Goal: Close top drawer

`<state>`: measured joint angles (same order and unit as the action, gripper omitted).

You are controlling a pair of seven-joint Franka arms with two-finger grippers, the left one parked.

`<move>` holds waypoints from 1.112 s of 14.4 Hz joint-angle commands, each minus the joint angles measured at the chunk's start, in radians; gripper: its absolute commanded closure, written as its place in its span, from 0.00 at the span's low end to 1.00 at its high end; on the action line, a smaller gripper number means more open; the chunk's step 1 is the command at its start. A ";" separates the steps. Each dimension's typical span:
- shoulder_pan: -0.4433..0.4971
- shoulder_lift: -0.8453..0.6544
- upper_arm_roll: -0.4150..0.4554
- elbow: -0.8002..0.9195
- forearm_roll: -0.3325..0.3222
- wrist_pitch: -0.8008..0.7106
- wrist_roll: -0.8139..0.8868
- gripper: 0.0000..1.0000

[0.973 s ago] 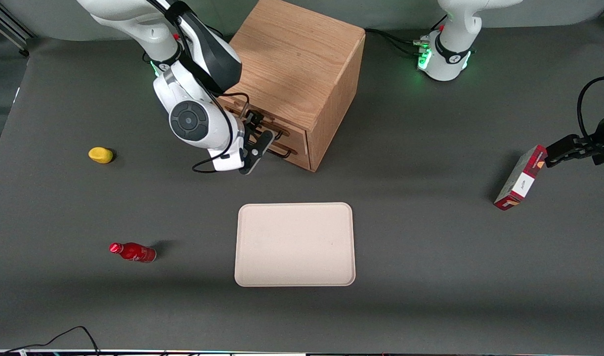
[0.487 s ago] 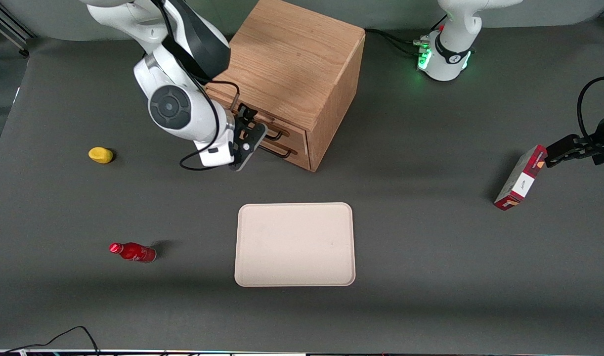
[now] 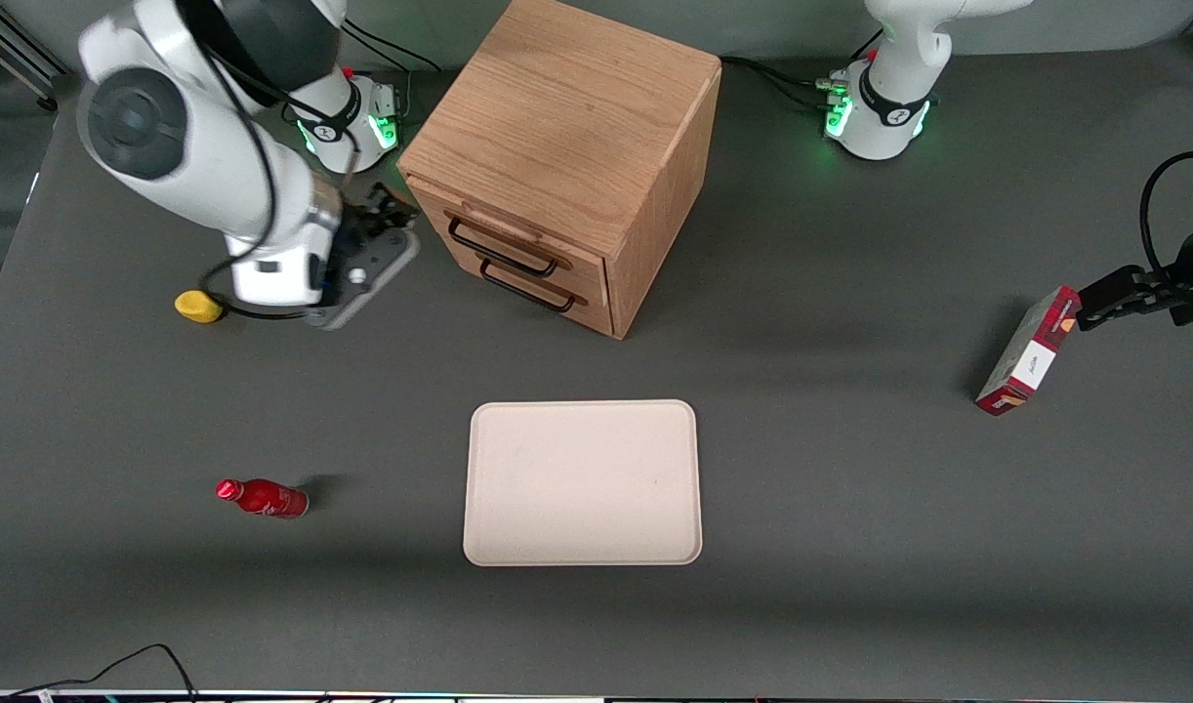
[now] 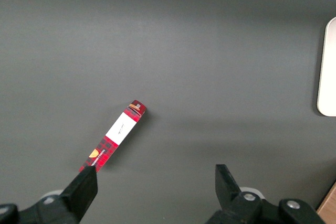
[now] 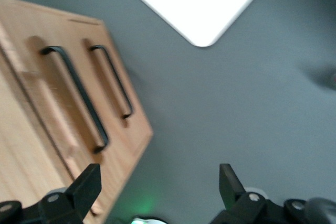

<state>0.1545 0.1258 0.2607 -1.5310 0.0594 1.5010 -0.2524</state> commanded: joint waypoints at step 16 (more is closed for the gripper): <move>-0.173 -0.066 -0.199 -0.003 -0.072 0.013 0.148 0.00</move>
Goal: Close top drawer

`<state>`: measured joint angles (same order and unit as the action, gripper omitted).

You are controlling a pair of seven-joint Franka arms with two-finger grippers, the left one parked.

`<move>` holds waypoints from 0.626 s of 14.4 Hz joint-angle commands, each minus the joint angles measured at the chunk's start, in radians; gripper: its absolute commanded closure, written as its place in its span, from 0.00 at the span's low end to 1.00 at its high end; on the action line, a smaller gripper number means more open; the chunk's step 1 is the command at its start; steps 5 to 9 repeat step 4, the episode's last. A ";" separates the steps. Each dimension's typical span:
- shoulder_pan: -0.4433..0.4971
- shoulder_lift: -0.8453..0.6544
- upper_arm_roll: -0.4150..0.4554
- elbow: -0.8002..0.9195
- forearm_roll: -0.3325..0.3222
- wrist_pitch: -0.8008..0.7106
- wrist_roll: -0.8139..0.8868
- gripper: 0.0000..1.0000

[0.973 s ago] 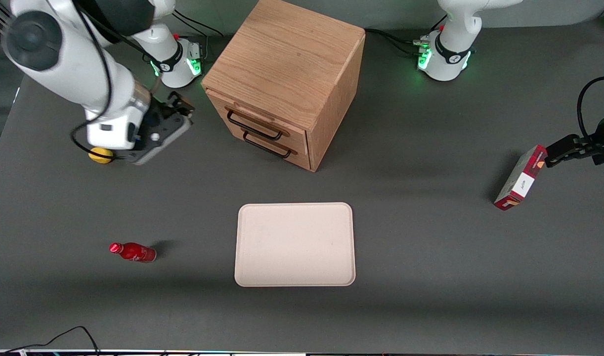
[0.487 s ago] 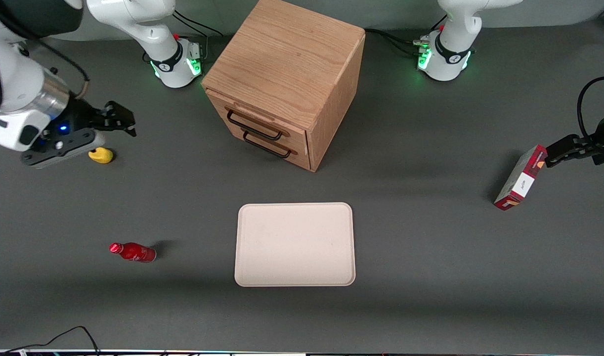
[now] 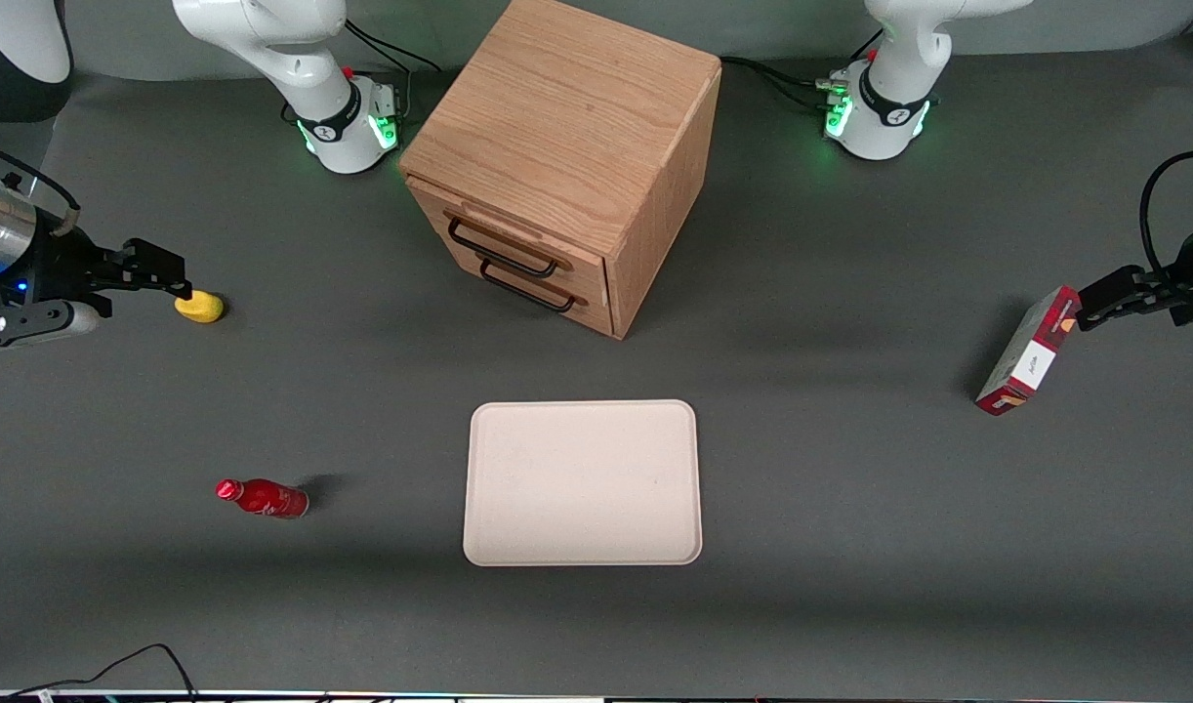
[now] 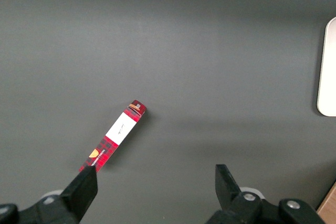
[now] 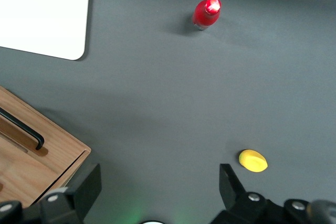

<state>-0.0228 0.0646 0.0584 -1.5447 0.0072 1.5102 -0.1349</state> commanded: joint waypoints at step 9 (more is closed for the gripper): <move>0.004 -0.005 -0.017 0.014 -0.016 0.001 0.035 0.00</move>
